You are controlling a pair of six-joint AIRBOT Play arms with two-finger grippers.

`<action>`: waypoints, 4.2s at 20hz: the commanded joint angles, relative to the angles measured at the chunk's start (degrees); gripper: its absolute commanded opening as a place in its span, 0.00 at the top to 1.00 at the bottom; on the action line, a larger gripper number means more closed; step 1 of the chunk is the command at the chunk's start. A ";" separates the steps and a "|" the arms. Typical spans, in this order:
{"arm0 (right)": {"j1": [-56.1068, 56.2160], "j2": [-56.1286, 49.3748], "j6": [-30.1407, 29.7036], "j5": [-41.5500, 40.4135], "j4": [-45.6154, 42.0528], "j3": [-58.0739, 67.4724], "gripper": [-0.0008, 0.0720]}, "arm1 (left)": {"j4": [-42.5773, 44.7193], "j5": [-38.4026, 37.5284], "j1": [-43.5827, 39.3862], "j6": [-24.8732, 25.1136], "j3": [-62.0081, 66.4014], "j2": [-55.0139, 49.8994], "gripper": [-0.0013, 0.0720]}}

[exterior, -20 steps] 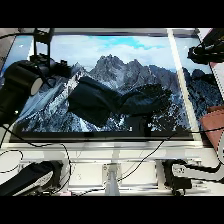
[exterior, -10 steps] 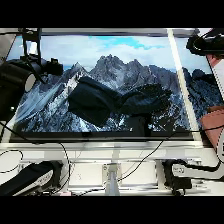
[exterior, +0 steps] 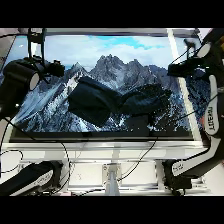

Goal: Fold the clothes and pants, and hang the long-sleeved shirts on hangers.

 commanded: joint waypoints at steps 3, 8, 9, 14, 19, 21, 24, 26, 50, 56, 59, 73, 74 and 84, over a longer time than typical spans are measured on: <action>-0.04 -8.79 -7.67 1.97 2.38 0.07 0.36 | 0.00 0.02 0.07 0.02 -0.02 -1.62 0.30; -0.04 -11.17 -9.81 -2.75 6.97 0.09 0.36 | -0.04 0.00 0.07 0.00 -0.02 -3.34 0.30; -0.04 -11.50 -10.58 -2.80 8.52 0.07 0.36 | -0.04 0.00 0.07 0.00 -0.02 -3.78 0.30; -0.04 -14.01 -12.28 -4.20 12.13 0.09 0.36 | -1.11 0.00 -0.02 0.02 -0.02 -4.98 0.30; 0.02 -14.53 -19.02 -2.10 22.51 0.09 0.36 | -1.09 -0.02 0.00 0.02 -0.02 -4.98 0.30; 0.02 -14.51 -21.53 0.17 23.87 0.09 0.36 | -1.11 -0.02 -0.02 0.00 -0.02 -4.98 0.30; 0.02 -14.40 -26.86 0.92 26.82 0.24 0.36 | -1.11 -0.02 0.00 0.02 -0.02 -4.98 0.30; 0.02 -14.40 -28.13 0.83 28.92 0.44 0.36 | -1.11 0.00 -0.02 0.02 -0.02 -4.98 0.30; 6.88 -13.88 -31.76 -1.27 16.26 3.61 0.89 | -2.01 -0.02 -0.02 0.02 -0.02 -5.38 0.37; 6.73 -6.01 -30.18 -5.01 16.00 11.17 0.90 | -18.29 -1.42 -0.04 0.04 -3.52 -7.61 0.75; 6.73 1.20 -31.45 -5.35 15.30 11.50 0.90 | -27.54 -1.20 -0.07 0.04 -10.95 -6.47 0.70; -0.39 25.68 -32.39 10.73 8.70 -3.48 0.90 | -75.47 7.72 -4.02 10.80 -39.36 3.74 0.03; -0.39 26.56 -32.39 11.06 8.35 -5.51 0.90 | -76.28 9.01 -5.42 10.82 -39.36 2.60 0.03; -0.39 28.41 -32.37 10.95 8.26 -9.09 0.90 | -76.28 9.68 -12.26 12.87 -39.30 -4.13 0.03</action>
